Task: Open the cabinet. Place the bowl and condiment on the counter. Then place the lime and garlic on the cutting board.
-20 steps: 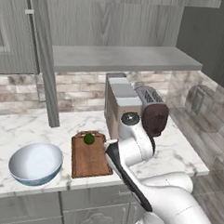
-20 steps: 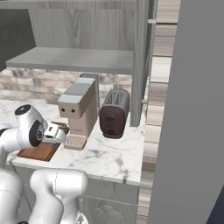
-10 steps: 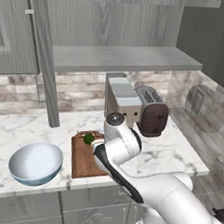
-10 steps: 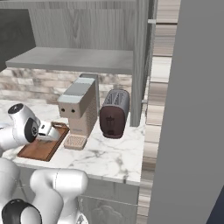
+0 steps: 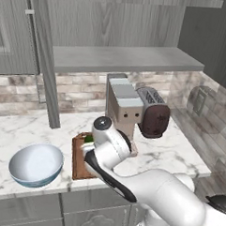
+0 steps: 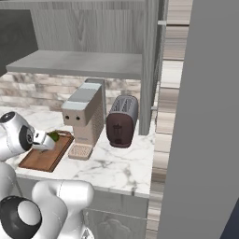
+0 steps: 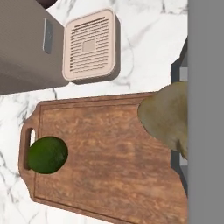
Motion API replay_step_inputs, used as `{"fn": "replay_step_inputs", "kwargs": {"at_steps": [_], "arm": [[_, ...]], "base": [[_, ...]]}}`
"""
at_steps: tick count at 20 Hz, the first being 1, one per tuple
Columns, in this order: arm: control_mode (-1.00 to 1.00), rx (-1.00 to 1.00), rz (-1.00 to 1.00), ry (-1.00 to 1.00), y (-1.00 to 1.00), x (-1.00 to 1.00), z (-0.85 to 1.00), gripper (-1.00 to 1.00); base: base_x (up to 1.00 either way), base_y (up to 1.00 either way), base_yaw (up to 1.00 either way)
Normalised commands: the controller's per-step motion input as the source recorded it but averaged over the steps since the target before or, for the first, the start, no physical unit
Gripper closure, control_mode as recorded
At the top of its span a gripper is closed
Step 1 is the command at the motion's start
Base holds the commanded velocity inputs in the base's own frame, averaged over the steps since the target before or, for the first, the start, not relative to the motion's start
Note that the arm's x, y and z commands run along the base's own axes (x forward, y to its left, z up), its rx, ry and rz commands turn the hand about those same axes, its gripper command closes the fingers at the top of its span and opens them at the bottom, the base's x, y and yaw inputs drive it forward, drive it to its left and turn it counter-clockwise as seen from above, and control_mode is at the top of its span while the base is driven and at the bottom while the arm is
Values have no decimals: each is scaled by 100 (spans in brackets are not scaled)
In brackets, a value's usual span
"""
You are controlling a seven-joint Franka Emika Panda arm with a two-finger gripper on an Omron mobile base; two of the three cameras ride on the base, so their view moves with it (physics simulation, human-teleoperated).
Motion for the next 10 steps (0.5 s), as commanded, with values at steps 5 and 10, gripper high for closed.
{"fn": "replay_step_inputs", "kwargs": {"at_steps": [5,10], "arm": [[-100,0,0,0,5,14,-17,100],[-100,1,0,0,0,16,-20,100]], "base": [[0,0,0],[0,0,0]]}}
